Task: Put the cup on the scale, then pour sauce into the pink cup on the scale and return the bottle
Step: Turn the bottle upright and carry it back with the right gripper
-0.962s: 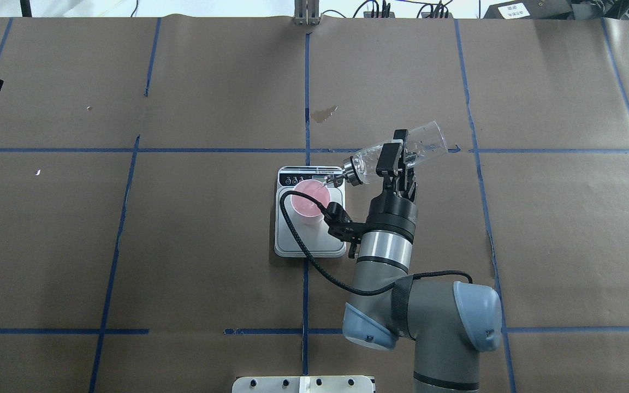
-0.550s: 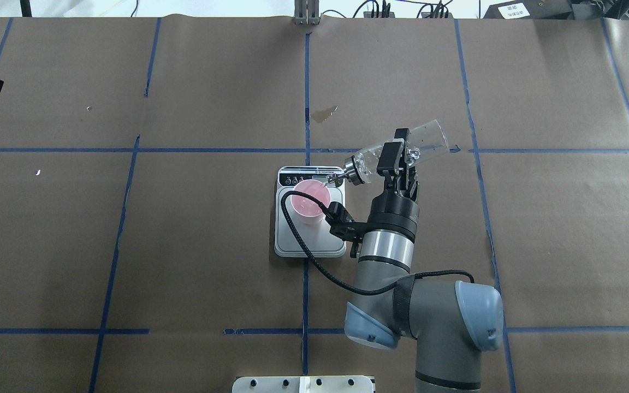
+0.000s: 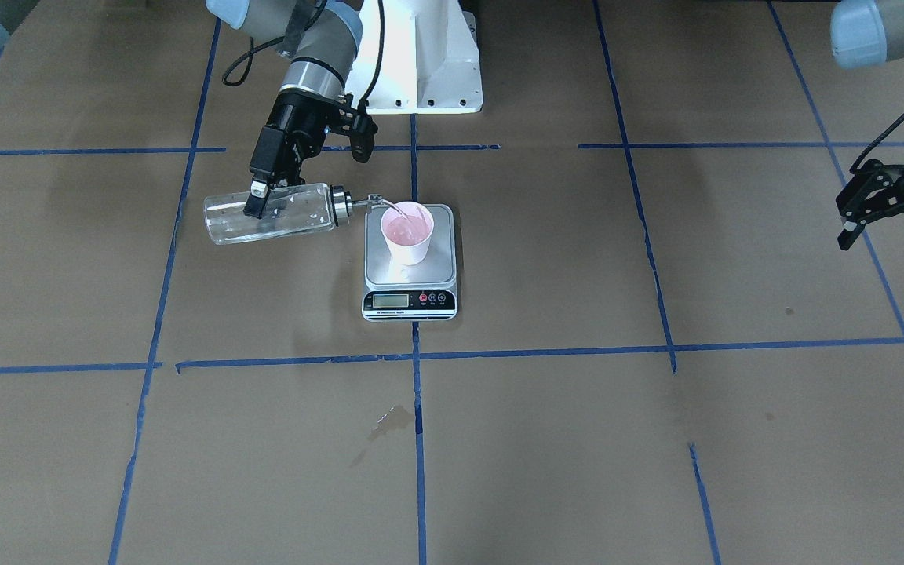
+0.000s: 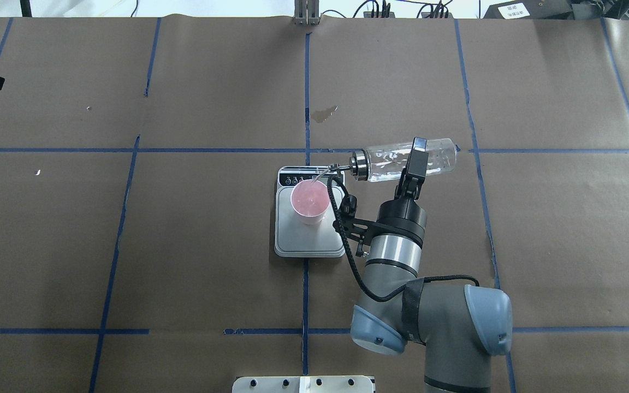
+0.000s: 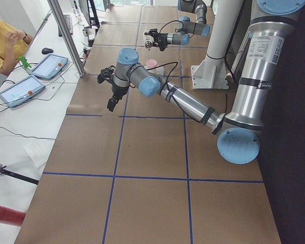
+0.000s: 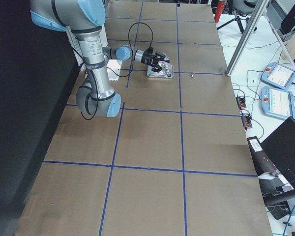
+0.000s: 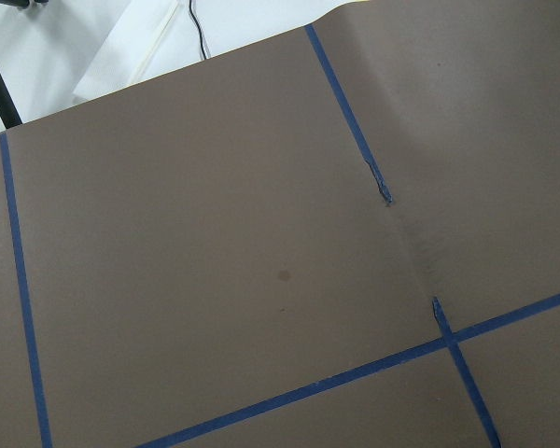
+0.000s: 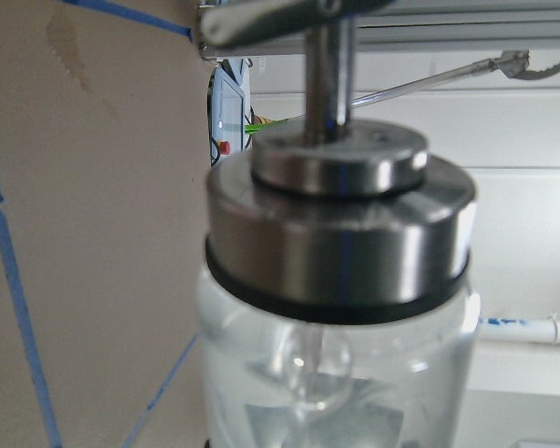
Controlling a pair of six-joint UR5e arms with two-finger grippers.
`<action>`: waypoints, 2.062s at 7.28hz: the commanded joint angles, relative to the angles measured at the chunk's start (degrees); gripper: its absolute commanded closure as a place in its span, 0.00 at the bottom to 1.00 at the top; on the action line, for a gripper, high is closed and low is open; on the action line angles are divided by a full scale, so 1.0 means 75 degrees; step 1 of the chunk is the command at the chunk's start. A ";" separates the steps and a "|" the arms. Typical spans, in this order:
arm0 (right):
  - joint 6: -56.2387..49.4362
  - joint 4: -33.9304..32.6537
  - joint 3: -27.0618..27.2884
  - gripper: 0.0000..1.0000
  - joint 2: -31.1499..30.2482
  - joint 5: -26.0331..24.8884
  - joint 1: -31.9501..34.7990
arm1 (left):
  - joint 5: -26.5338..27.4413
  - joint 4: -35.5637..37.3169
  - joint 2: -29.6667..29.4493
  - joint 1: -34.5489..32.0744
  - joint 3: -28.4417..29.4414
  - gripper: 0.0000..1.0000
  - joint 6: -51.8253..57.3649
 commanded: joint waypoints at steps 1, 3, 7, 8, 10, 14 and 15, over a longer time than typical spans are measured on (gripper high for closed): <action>0.3618 0.1604 0.0023 1.00 -0.0013 0.1051 -0.0146 | 0.0000 0.0001 -0.0021 -0.0002 -0.0012 0.00 0.0000; 0.4197 0.2133 0.0371 1.00 -0.0481 0.1327 -0.0123 | 0.0000 0.0001 -0.0021 -0.0002 -0.0024 0.00 0.0000; 0.6991 0.3707 0.1358 1.00 -0.2119 0.2054 0.0064 | 0.0000 0.0001 -0.0033 -0.0002 -0.0071 0.00 0.0000; 0.7162 0.5038 0.1323 1.00 -0.2749 0.2043 0.0053 | 0.0000 0.0001 -0.0033 -0.0002 -0.0071 0.00 0.0000; 0.7107 0.7977 0.0521 1.00 -0.3819 0.1868 0.0030 | 0.0000 0.0001 -0.0033 -0.0002 -0.0117 0.00 0.0000; 0.7000 0.8754 -0.0457 1.00 -0.3961 0.1398 0.0018 | 0.0000 0.0001 -0.0010 -0.0002 -0.0164 0.00 -0.0012; 0.7012 0.8755 -0.0481 1.00 -0.3904 0.1421 0.0006 | 0.0000 0.0001 -0.0009 -0.0013 -0.0176 0.00 -0.0012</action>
